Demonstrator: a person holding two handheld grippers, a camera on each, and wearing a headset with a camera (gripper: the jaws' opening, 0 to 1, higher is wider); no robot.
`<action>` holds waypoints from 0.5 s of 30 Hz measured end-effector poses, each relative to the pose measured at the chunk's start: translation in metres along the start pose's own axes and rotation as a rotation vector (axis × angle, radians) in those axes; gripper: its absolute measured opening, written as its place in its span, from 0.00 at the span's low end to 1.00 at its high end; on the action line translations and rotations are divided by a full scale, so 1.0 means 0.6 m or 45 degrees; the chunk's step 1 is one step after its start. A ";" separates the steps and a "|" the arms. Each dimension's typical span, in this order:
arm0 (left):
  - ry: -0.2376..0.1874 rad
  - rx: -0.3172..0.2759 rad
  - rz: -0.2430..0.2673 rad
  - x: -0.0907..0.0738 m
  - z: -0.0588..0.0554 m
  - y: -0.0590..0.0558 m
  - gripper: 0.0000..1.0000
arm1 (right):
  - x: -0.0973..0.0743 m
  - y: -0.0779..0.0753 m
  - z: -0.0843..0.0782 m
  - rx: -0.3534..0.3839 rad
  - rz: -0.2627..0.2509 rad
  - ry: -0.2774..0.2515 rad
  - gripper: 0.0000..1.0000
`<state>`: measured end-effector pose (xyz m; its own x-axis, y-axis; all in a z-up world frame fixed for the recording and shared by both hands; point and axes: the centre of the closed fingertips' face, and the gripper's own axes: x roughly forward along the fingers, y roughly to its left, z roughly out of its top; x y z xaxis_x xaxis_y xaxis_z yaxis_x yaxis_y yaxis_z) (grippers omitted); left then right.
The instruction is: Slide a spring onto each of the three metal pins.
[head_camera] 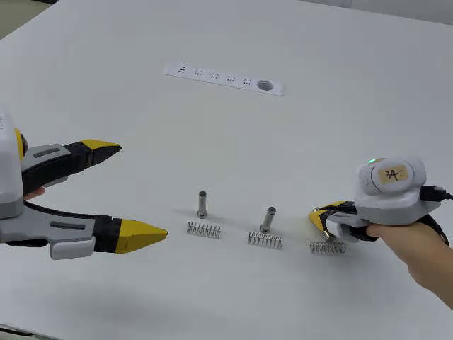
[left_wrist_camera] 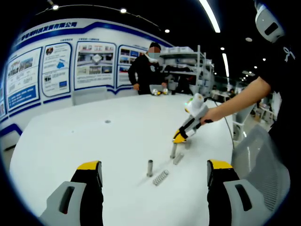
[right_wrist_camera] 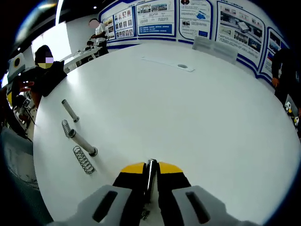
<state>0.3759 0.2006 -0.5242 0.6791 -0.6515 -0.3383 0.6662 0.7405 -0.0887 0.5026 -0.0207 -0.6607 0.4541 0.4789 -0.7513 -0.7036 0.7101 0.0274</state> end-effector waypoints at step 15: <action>0.007 0.028 -0.017 -0.004 0.009 -0.002 0.94 | -0.002 -0.006 0.002 0.122 -0.028 0.002 0.08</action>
<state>0.3749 0.2002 -0.5183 0.6684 -0.6605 -0.3420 0.6819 0.7278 -0.0729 0.5052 -0.0229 -0.6589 0.4680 0.4615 -0.7537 -0.6379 0.7666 0.0734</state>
